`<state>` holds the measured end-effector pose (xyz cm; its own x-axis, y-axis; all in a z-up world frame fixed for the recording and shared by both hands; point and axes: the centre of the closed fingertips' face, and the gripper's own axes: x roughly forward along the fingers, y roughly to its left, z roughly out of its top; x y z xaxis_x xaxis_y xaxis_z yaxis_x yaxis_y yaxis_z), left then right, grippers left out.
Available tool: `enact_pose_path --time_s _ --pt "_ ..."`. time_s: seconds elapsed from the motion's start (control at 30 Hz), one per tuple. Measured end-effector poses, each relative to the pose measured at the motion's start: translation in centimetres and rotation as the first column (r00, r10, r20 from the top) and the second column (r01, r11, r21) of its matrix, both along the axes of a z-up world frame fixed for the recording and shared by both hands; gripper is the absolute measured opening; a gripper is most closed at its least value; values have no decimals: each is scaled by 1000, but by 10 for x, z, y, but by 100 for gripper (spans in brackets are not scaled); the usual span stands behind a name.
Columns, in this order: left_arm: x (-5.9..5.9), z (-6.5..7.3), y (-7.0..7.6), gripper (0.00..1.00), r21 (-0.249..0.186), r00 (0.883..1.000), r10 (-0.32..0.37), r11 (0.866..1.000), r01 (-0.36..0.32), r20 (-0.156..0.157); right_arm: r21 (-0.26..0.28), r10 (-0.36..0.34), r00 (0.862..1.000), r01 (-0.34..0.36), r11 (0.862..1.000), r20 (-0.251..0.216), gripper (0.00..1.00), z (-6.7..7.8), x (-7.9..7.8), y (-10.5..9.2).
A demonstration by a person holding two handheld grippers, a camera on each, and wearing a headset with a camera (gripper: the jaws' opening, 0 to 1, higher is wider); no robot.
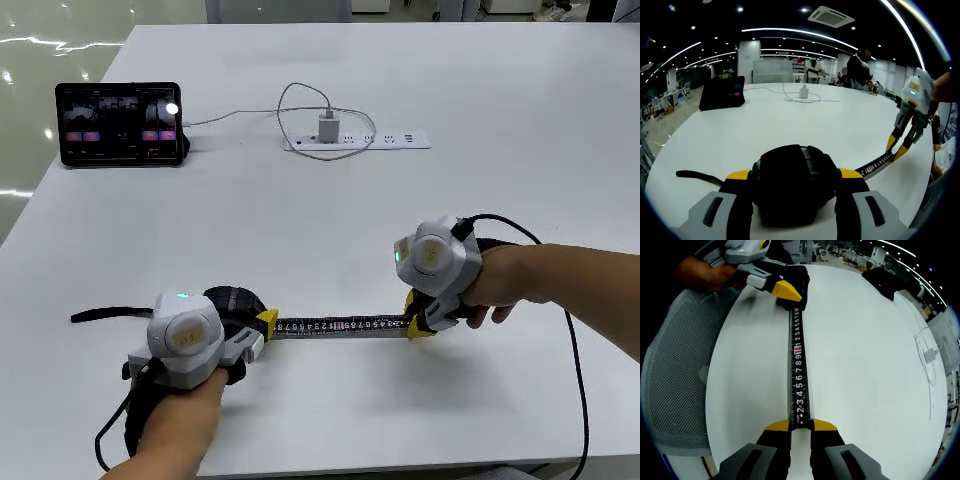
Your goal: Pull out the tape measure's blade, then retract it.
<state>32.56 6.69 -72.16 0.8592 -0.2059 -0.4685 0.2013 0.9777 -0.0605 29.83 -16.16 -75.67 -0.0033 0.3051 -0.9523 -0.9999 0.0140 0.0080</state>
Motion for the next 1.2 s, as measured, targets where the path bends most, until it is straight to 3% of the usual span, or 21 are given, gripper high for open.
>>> enact_pose_path --time_s 1.2 --pt "0 0 -1 62 -1 1000 -2 1000 2 -1 2 -10 1000 10 1000 6 10 -1 0 16"
